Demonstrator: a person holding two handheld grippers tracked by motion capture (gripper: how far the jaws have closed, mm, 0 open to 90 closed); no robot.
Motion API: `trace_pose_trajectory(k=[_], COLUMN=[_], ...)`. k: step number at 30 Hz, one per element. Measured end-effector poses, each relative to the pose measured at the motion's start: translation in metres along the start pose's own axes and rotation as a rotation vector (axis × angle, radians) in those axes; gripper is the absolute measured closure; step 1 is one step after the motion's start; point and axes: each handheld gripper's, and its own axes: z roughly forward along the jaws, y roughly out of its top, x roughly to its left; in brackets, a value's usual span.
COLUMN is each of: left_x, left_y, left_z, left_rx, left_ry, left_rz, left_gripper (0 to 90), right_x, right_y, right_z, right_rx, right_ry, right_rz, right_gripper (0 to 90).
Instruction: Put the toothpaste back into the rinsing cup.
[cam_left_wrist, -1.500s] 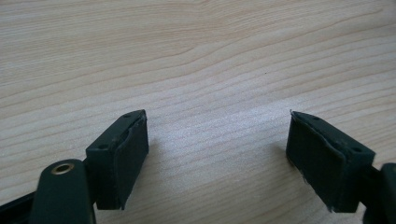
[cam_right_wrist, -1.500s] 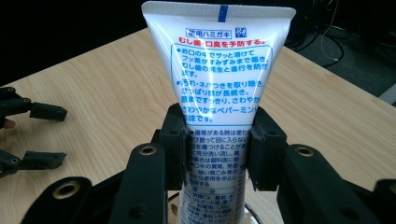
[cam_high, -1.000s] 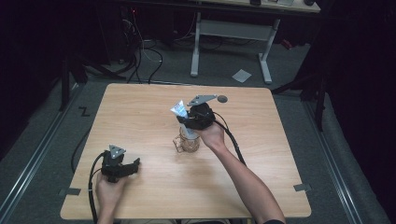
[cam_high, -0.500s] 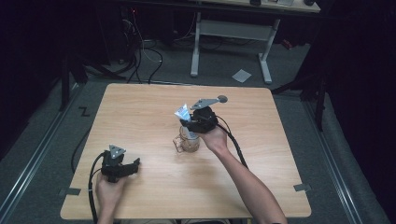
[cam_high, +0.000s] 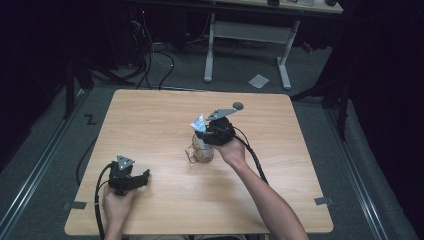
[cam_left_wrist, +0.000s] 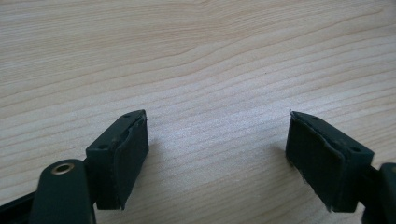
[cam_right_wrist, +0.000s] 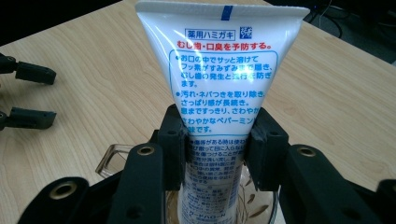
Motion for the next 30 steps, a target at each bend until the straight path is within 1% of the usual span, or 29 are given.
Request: trace_pose_trajectory(k=[5,8,11,15,19,24,26,30], left_x=[0.000,0.000,0.000,0.000,0.000,0.000,0.000,0.000], left_y=[0.000,0.000,0.000,0.000,0.000,0.000,0.000,0.000], left_z=[0.000,0.000,0.000,0.000,0.000,0.000,0.000,0.000], left_rx=[0.000,0.000,0.000,0.000,-0.001,0.000,0.000,0.000], left_ry=[0.000,0.000,0.001,0.004,0.005,0.004,0.005,0.005], left_rz=[0.000,0.000,-0.001,-0.003,-0.004,-0.003,-0.003,-0.003], left_gripper=[21.6,21.6,21.6,21.7,21.7,21.5,21.5,21.4], right_x=[-0.001,-0.001,-0.001,-0.002,-0.002,-0.003,-0.004,-0.003], right_y=[-0.004,-0.006,-0.007,-0.011,-0.014,-0.016,-0.017,-0.019], right_z=[0.000,0.000,0.001,0.003,0.006,0.002,0.001,-0.002], right_rx=[0.003,0.016,0.021,0.019,0.038,0.031,0.031,0.024], right_ry=[0.003,0.001,0.006,0.016,0.003,0.001,0.000,-0.009], right_rz=[0.008,0.010,0.007,0.015,0.009,0.013,0.024,0.020], right_gripper=[62.7,62.3,61.9,61.6,61.1,60.6,60.1,59.3])
